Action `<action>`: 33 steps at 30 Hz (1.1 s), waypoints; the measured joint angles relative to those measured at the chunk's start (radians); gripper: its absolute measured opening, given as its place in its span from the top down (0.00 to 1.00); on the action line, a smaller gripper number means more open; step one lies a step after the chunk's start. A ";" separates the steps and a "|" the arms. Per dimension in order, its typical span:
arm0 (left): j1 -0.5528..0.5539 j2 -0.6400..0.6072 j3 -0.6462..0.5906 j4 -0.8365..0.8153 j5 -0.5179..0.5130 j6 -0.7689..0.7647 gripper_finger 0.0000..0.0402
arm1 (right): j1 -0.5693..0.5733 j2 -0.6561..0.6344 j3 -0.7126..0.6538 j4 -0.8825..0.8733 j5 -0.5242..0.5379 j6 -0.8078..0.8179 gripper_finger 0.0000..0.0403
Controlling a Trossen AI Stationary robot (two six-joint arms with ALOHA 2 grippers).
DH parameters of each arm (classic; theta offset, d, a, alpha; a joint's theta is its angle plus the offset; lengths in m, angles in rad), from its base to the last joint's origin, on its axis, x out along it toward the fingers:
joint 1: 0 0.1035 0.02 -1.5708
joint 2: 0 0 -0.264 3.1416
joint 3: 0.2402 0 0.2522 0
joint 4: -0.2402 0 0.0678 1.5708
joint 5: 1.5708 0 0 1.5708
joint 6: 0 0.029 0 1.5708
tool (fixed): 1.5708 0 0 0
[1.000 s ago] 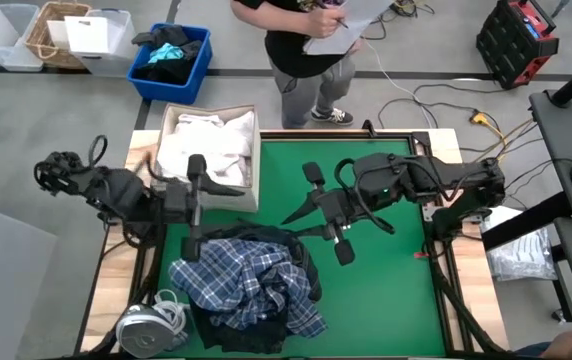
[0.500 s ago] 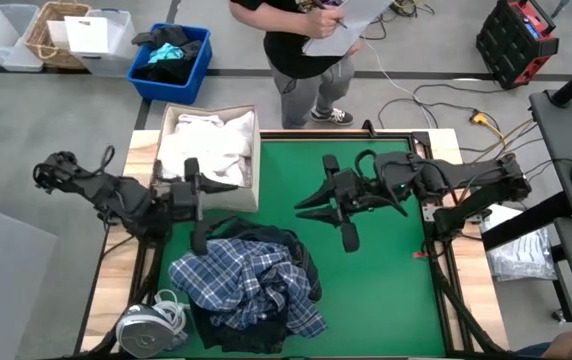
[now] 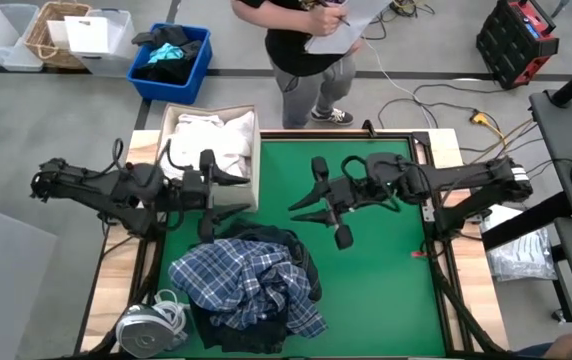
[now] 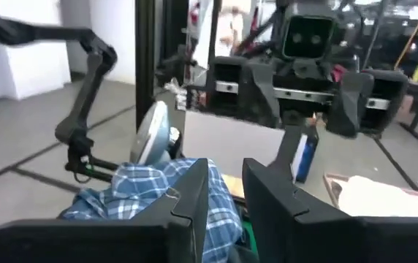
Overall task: Sort clothes
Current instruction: Return to Home Position
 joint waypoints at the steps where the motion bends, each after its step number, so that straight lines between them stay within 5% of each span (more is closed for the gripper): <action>1: 0.001 -0.011 -0.016 0.024 0.000 0.024 0.42 | -0.009 -0.016 -0.032 0.032 -0.011 0.007 0.80; 13: 0.000 -0.179 -0.138 0.082 0.002 0.074 0.42 | -0.096 -0.270 -0.438 0.345 -0.010 0.110 0.78; 23: 0.000 -0.402 -0.372 0.320 0.002 0.083 0.42 | -0.130 -0.466 -0.628 0.363 -0.006 0.152 0.84; 33: 0.000 -0.650 -0.553 0.316 -0.001 0.075 0.42 | -0.180 -0.717 -0.791 0.356 -0.002 0.183 0.84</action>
